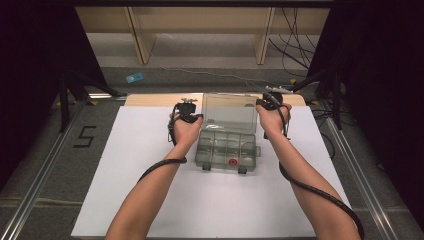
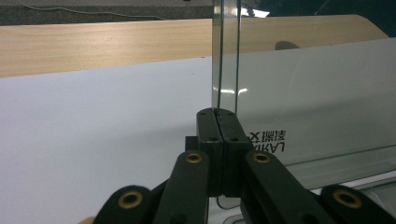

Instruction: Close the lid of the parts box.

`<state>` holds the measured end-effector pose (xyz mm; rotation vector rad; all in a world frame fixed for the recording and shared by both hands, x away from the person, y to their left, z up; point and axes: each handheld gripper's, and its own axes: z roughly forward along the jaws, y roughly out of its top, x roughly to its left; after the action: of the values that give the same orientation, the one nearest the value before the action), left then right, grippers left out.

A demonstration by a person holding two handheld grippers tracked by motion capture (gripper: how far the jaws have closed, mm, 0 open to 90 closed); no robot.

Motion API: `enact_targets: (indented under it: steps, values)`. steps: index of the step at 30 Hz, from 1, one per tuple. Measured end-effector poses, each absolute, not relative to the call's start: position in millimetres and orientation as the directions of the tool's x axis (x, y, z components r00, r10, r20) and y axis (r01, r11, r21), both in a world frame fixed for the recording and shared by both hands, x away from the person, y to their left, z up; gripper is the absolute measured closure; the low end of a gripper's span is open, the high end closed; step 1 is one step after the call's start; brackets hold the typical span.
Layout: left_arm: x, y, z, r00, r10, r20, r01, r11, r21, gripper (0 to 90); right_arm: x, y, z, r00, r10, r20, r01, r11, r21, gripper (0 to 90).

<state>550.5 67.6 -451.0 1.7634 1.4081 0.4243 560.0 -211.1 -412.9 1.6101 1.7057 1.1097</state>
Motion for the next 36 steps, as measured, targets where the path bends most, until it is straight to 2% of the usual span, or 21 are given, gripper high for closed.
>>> enact_targets:
  steps: [12,17,19,22,24,28,29,31,36]
  values:
    - [550,68,-451,0.32,0.921,-0.222,0.642,-0.038,0.766,89.0,554,-209,-411,-0.141,0.983,0.116,0.51,-0.028,0.86,88.2]
    - [549,72,-451,0.346,0.918,-0.196,0.646,-0.082,0.759,88.5,552,-208,-411,-0.136,0.983,0.119,0.508,-0.034,0.861,88.4]
    - [549,69,-452,0.328,0.919,-0.22,0.633,-0.041,0.773,88.1,550,-209,-411,-0.137,0.984,0.114,0.506,-0.03,0.862,88.5]
    - [548,69,-452,0.342,0.914,-0.217,0.627,-0.05,0.777,87.2,549,-209,-411,-0.136,0.985,0.11,0.503,-0.027,0.864,88.6]
    - [548,70,-452,0.354,0.911,-0.209,0.631,-0.068,0.773,85.5,548,-209,-411,-0.141,0.983,0.119,0.492,-0.034,0.87,88.7]
    - [548,72,-448,0.348,0.915,-0.206,0.628,-0.065,0.776,74.1,546,-208,-411,-0.139,0.983,0.117,0.473,-0.038,0.88,88.8]
    - [550,70,-447,0.328,0.916,-0.231,0.62,-0.024,0.784,72.2,544,-208,-410,-0.145,0.983,0.111,0.48,-0.028,0.877,88.8]
    - [552,71,-442,0.325,0.916,-0.237,0.614,-0.014,0.789,68.9,542,-209,-409,-0.142,0.984,0.111,0.484,-0.029,0.875,88.8]
    - [561,71,-428,0.341,0.906,-0.251,0.588,0.002,0.809,67.7,538,-210,-408,-0.155,0.982,0.111,0.47,-0.026,0.882,88.8]
